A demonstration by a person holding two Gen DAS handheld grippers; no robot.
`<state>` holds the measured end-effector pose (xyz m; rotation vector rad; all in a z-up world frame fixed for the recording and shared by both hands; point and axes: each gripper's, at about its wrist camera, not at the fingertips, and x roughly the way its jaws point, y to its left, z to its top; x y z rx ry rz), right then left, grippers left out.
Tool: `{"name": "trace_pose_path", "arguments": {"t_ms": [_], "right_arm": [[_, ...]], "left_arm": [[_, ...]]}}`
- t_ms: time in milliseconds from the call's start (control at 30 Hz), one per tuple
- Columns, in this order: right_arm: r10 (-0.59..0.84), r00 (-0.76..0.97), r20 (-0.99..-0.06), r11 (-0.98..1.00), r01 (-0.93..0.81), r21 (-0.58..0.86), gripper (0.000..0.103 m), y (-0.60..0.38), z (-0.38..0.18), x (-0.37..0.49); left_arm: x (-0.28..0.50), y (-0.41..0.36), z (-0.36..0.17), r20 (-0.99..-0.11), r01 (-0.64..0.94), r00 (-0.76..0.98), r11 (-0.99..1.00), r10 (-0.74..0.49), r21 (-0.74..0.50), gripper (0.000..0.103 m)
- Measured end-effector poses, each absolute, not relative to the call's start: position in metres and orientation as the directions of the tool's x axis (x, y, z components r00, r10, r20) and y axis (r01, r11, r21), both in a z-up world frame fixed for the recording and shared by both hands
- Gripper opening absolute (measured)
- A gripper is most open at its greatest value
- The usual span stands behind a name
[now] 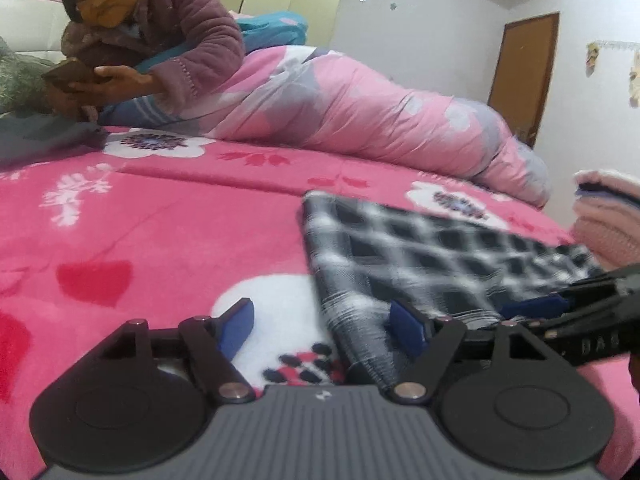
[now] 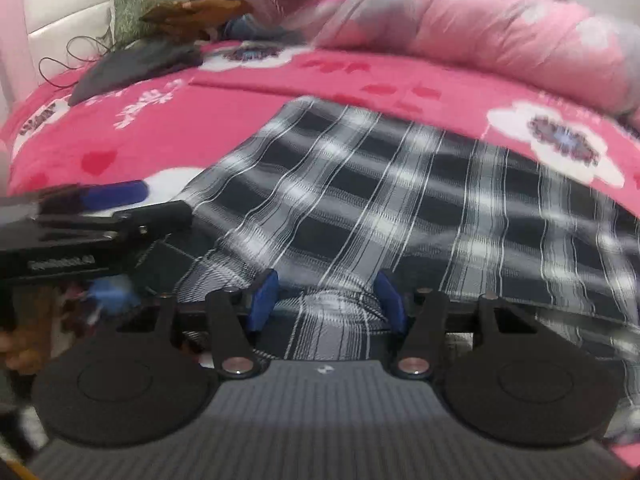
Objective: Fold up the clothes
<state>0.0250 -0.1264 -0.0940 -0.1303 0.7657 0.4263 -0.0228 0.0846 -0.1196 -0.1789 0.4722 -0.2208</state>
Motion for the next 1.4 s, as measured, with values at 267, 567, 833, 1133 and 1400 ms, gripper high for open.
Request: {"name": "trace_pose_path", "arguments": {"t_ms": [267,567,833,1133,1400], "right_arm": [[0.365,0.602,-0.710,0.895,-0.437,0.089,0.052,-0.096,-0.079,0.109],[0.342,0.567,-0.749,0.913,-0.390,0.121,0.052,-0.062,-0.109,0.227],[0.376,0.617,-0.691,0.926,-0.278,0.256,0.051,-0.106,-0.080,0.230],[0.334,0.608,-0.721,0.942,-0.250,0.226,0.053,-0.201,-0.047,0.138],[0.207,0.641,-0.739,0.970,-0.230,0.072,0.058,-0.227,-0.099,0.115]], "left_arm": [[-0.018,0.081,-0.131,-0.449,0.212,0.848,0.957,-0.281,-0.199,0.076],[-0.021,0.073,-0.136,-0.461,0.244,0.843,0.961,-0.277,-0.132,0.078],[-0.021,0.074,-0.138,-0.454,0.252,0.844,0.958,-0.286,-0.134,0.080],[-0.023,0.073,-0.139,-0.454,0.253,0.845,0.959,-0.284,-0.128,0.082],[-0.024,0.066,-0.135,-0.473,0.225,0.848,0.971,-0.237,-0.082,0.084]]}}
